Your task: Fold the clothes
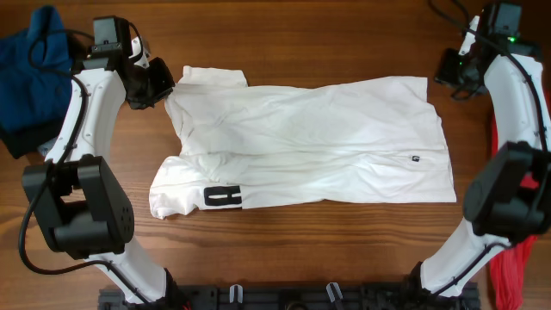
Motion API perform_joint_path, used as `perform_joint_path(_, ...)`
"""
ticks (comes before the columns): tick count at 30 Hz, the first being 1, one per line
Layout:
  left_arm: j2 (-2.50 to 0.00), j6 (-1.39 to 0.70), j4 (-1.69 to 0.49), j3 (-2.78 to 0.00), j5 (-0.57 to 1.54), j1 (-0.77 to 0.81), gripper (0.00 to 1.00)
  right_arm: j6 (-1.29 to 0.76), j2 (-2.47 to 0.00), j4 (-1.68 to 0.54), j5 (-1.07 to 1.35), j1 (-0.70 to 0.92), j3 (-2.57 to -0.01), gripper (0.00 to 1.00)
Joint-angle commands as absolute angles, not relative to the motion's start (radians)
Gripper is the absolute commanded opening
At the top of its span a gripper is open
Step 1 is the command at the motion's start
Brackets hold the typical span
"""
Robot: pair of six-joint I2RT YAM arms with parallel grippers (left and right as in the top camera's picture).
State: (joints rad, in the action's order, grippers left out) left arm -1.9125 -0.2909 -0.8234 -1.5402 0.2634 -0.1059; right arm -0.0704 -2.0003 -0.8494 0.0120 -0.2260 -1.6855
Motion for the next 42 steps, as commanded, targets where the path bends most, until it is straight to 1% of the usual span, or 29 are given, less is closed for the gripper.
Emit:
perform_joint_path(1, -1.897, -0.295, -0.824, -1.552, 0.249, -0.11, 0.04, -0.045, -2.102, -0.794, 0.068, -0.23, -1.693, 0.73)
perform_joint_path(5, -1.897, -0.295, -0.824, -1.552, 0.249, -0.11, 0.04, -0.071, -2.166, -0.717, 0.083, -0.23, -1.693, 0.75)
perform_joint_path(14, -1.897, -0.295, -0.824, -1.552, 0.249, -0.11, 0.04, -0.211, -2.257, -0.581, 0.08, -0.224, -1.693, 0.75)
perform_joint_path(25, -1.897, -0.295, -0.824, -1.552, 0.249, -0.11, 0.04, -0.186, -2.328, -0.513, 0.098, -0.189, -1.693, 0.75)
perform_joint_path(26, -1.897, -0.295, -0.824, -1.552, 0.249, -0.11, 0.04, -0.183, -2.328, -0.513, 0.105, -0.186, -1.693, 0.72)
perform_joint_path(29, -1.897, -0.295, -0.824, -1.552, 0.249, -0.11, 0.04, -0.183, -2.328, -0.521, 0.106, -0.175, -1.693, 0.6)
perform_joint_path(31, -1.897, -0.295, -0.824, -1.552, 0.249, -0.11, 0.04, -0.183, -2.328, -0.523, 0.104, -0.17, -1.693, 0.54)
perform_joint_path(32, -1.897, -0.295, -0.824, -1.552, 0.249, -0.11, 0.04, -0.184, -2.328, -0.524, 0.102, -0.169, -1.693, 0.49)
perform_joint_path(34, -1.897, -0.295, -0.824, -1.552, 0.249, -0.11, 0.04, -0.187, -2.328, -0.528, 0.102, -0.17, -1.693, 0.34)
perform_joint_path(37, -1.897, -0.295, -0.824, -1.552, 0.249, -0.11, 0.04, -0.193, -2.328, -0.539, 0.078, -0.17, -1.693, 0.22)
perform_joint_path(38, -1.897, -0.295, -0.824, -1.552, 0.249, -0.11, 0.04, -0.194, -2.328, -0.545, 0.064, -0.17, -1.693, 0.15)
perform_joint_path(41, -1.897, -0.295, -0.823, -1.552, 0.249, -0.11, 0.04, -0.194, -2.328, -0.559, 0.044, -0.17, -1.693, 0.04)
perform_joint_path(42, -1.897, -0.295, -0.823, -1.552, 0.249, -0.11, 0.04, -0.194, -2.328, -0.562, 0.041, -0.17, -1.693, 0.04)
